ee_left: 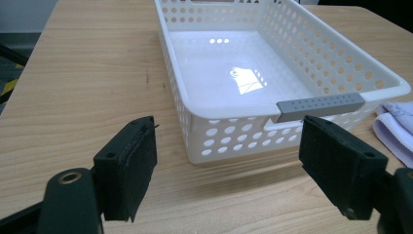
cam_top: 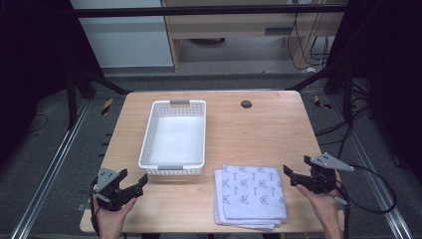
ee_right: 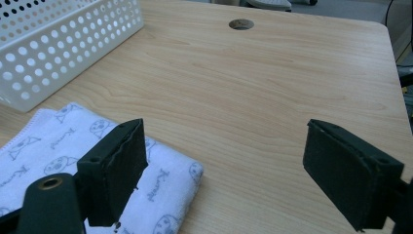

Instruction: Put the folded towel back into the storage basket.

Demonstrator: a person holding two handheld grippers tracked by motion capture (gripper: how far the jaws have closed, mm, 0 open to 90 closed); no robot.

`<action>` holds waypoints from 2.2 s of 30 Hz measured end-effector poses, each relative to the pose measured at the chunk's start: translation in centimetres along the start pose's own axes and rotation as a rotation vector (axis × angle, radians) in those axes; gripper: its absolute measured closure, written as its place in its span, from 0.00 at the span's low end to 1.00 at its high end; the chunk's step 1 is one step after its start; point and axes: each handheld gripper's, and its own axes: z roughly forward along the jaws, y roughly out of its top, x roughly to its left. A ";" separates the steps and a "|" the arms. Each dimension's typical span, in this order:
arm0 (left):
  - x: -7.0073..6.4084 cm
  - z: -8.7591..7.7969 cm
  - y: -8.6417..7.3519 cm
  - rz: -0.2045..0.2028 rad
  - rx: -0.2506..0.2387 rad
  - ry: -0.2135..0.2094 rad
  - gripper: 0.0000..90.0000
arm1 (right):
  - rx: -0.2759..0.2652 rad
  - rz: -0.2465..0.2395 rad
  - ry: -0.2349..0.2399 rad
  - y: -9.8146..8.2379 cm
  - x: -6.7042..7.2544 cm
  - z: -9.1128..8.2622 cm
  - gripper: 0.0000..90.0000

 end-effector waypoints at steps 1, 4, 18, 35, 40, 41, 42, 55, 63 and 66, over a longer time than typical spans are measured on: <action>-0.1 0.0 0.1 0.000 -0.004 0.000 0.23 | -0.004 -0.004 -0.001 0.2 0.0 -0.1 0.18; -0.4 -0.3 0.1 -0.004 -0.014 -0.012 0.23 | -0.003 -0.003 0.002 0.3 0.0 -0.1 0.18; -2.1 -0.3 2.6 0.027 -0.056 -0.037 0.22 | -0.008 0.004 -0.005 1.3 -0.4 -0.5 0.18; -7.2 1.2 5.6 0.118 -0.084 -0.122 0.23 | -0.074 0.015 0.009 3.9 -0.2 -0.7 0.19; -8.4 1.9 5.5 0.124 -0.075 -0.150 0.23 | -0.087 0.023 0.017 4.2 0.0 -0.7 0.19; -8.6 2.0 5.5 0.126 -0.072 -0.152 0.23 | -0.087 0.022 0.018 4.2 0.0 -0.6 0.19; -8.8 2.2 5.4 0.130 -0.068 -0.155 0.23 | -0.088 0.026 0.021 4.2 0.0 -0.6 0.19; -11.1 3.3 3.7 0.168 -0.011 -0.204 0.23 | -0.048 0.015 0.056 3.3 0.4 -0.2 0.24; -12.7 3.8 2.6 0.212 0.022 -0.237 0.24 | -0.004 0.002 0.077 2.5 0.5 0.5 0.26; -13.1 4.0 2.3 0.218 0.034 -0.246 0.24 | 0.006 0.003 0.086 2.2 0.5 0.8 0.27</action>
